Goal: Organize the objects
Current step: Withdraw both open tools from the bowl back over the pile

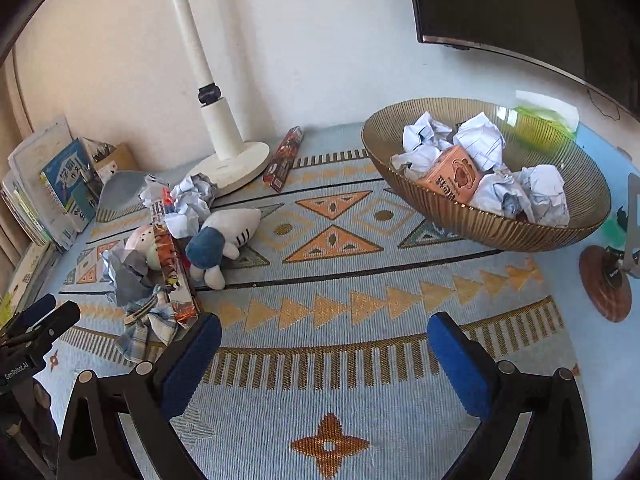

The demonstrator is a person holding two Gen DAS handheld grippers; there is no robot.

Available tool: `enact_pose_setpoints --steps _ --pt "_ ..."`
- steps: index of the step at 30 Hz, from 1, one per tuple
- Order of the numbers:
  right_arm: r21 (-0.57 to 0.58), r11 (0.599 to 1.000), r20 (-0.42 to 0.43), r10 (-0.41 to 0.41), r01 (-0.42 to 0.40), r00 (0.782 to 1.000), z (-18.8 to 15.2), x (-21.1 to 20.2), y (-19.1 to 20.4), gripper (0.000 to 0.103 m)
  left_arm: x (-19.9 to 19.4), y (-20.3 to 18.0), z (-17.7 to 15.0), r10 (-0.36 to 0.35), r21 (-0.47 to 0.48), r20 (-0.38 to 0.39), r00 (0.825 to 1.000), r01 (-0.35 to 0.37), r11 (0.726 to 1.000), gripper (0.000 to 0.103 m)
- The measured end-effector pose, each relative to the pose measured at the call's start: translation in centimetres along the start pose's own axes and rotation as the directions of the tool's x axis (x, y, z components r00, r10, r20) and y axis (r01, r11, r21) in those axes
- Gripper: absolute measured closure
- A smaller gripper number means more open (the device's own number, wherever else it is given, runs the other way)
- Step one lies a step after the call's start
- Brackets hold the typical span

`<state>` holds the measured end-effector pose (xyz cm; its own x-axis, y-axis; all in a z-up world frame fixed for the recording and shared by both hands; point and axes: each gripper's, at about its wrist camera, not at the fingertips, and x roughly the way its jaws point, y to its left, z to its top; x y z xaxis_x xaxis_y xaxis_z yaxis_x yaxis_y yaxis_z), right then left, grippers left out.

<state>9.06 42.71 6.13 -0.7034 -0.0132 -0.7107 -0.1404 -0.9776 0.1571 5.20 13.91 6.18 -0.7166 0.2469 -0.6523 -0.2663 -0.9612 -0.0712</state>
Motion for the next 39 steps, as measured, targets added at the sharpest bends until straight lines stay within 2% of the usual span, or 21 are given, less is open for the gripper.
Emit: enact_pose_setpoints --steps 3,5,7,10,17,24,30,35,39 --pt "0.007 1.000 -0.080 0.008 -0.007 0.997 -0.5 2.1 -0.1 0.000 2.1 1.7 -1.8 0.041 -0.011 -0.036 0.999 -0.041 0.999 0.001" --pt "0.025 1.000 -0.061 0.006 -0.004 0.998 -0.5 2.0 -0.6 0.000 3.5 2.1 -2.2 0.019 -0.034 -0.099 0.995 -0.022 0.999 0.001" --pt "0.052 0.999 -0.071 0.005 -0.001 0.997 -0.5 2.3 -1.1 0.000 3.2 2.1 -2.1 0.014 -0.028 -0.087 0.996 -0.016 0.999 0.001" --pt "0.088 0.996 -0.113 0.008 0.002 0.994 -0.4 3.0 -1.7 0.000 3.5 1.8 -2.3 0.000 -0.014 -0.108 0.994 -0.002 1.000 0.001" --pt "0.067 0.998 -0.117 -0.006 0.014 0.993 -0.5 3.0 -1.3 0.000 3.8 2.1 -2.4 -0.011 -0.036 -0.126 0.992 0.007 0.999 0.001" --pt "0.060 0.998 -0.120 -0.010 0.018 0.993 -0.6 3.0 -1.2 0.000 4.6 1.6 -2.6 0.017 -0.016 -0.171 0.985 -0.020 1.000 0.001" --pt "0.055 0.998 -0.122 -0.018 0.025 0.992 -0.7 3.0 -1.1 0.000 4.7 1.7 -2.6 0.019 -0.026 -0.180 0.984 -0.024 0.999 0.001" --pt "0.087 0.996 -0.103 0.016 -0.007 0.995 -0.9 2.7 -1.7 0.000 3.7 1.7 -2.6 0.022 -0.028 -0.129 0.991 -0.026 0.999 0.001" --pt "0.069 0.996 -0.089 0.064 -0.057 0.994 -0.9 2.2 -1.3 0.000 2.4 1.8 -2.4 -0.058 -0.026 -0.074 0.996 0.056 0.998 0.001"
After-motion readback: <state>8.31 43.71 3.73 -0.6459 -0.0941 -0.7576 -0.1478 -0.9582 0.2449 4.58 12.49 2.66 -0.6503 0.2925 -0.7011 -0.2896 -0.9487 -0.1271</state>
